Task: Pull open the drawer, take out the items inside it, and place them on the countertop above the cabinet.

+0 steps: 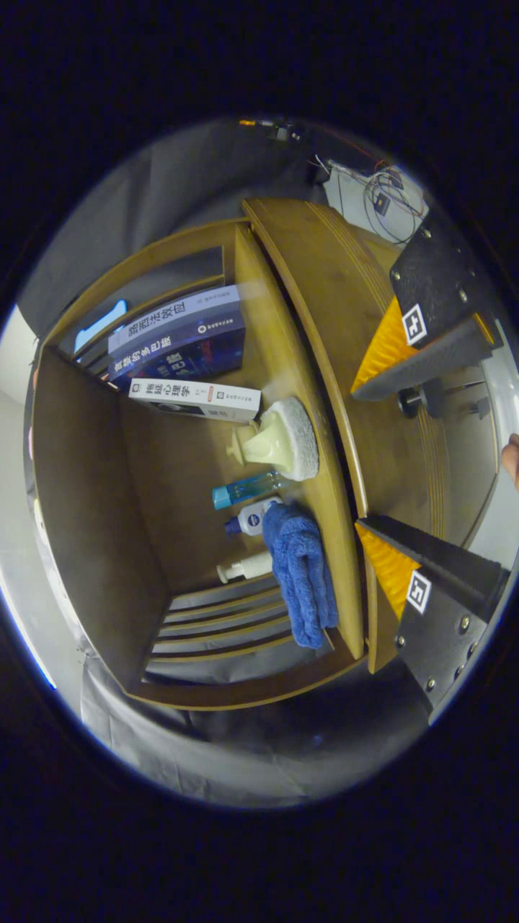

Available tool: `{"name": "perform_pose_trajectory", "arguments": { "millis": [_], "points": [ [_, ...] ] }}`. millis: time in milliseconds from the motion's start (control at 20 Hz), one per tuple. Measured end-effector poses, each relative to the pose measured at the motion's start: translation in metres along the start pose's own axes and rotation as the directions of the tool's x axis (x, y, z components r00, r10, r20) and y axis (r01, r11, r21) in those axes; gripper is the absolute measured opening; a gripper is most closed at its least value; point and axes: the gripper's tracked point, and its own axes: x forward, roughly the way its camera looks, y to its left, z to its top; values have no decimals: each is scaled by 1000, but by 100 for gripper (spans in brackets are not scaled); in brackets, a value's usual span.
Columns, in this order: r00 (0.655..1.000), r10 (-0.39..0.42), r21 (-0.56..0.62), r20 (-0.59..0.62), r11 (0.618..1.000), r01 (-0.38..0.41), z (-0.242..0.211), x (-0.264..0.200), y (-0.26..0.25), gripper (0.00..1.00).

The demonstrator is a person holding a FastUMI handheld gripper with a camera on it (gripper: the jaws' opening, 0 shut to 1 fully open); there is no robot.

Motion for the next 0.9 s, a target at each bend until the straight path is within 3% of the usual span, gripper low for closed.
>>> {"name": "perform_pose_trajectory", "arguments": {
  "millis": [900],
  "points": [
    [1000,3,40,-7,999,-3,2,17,-2,96]
  ]
}}
